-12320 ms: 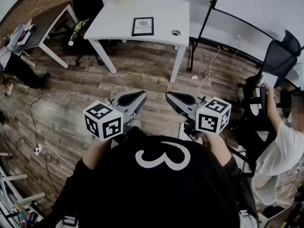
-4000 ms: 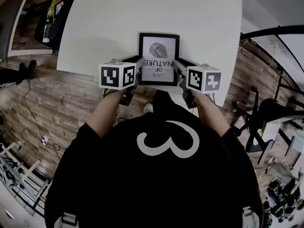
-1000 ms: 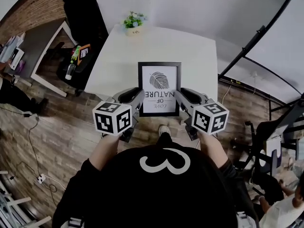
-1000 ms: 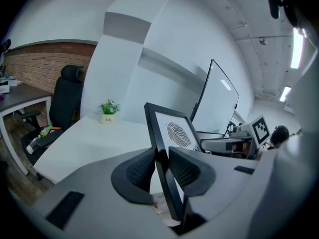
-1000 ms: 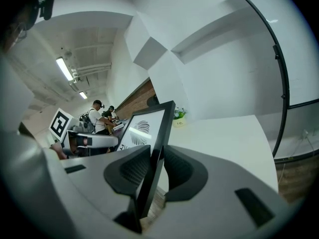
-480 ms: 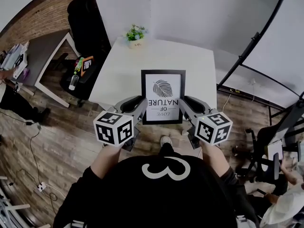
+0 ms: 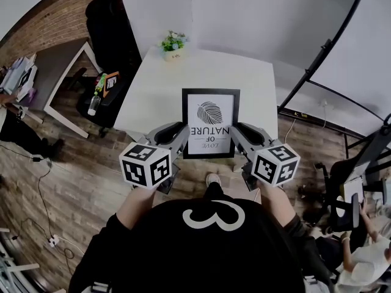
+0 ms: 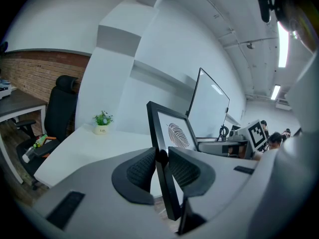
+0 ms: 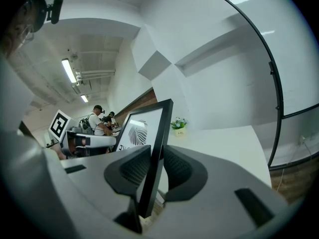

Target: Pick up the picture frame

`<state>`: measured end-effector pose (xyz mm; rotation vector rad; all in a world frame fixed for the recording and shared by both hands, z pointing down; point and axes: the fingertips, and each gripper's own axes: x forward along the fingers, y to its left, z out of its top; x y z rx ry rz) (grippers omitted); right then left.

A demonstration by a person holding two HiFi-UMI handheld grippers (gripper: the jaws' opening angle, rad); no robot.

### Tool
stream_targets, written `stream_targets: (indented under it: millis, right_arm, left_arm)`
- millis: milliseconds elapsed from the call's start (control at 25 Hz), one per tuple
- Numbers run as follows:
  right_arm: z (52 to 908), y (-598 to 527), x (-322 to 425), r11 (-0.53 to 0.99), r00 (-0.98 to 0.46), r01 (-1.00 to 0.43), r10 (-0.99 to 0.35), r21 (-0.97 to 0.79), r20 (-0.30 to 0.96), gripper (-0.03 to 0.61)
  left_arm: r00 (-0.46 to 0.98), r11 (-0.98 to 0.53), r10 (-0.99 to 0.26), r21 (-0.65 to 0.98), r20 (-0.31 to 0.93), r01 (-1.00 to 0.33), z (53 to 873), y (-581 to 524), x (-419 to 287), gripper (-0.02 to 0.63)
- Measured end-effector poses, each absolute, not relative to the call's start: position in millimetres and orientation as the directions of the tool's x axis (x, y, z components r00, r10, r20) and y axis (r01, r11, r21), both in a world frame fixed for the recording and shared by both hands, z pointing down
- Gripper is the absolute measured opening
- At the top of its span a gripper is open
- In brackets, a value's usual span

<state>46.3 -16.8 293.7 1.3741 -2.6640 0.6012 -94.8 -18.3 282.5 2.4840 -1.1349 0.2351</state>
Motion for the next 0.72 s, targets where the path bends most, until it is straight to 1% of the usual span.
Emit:
stream_targets:
  millis: [720]
  right_arm:
    - [288.3,-0.5,44.2,0.516,-0.585,-0.803,-0.778,-0.299,0.229,0.094]
  left_arm:
    - [0.667,-0.606,-0.689,0.281,0.283,-0.744,275.8,-4.1,-97.4,0.089]
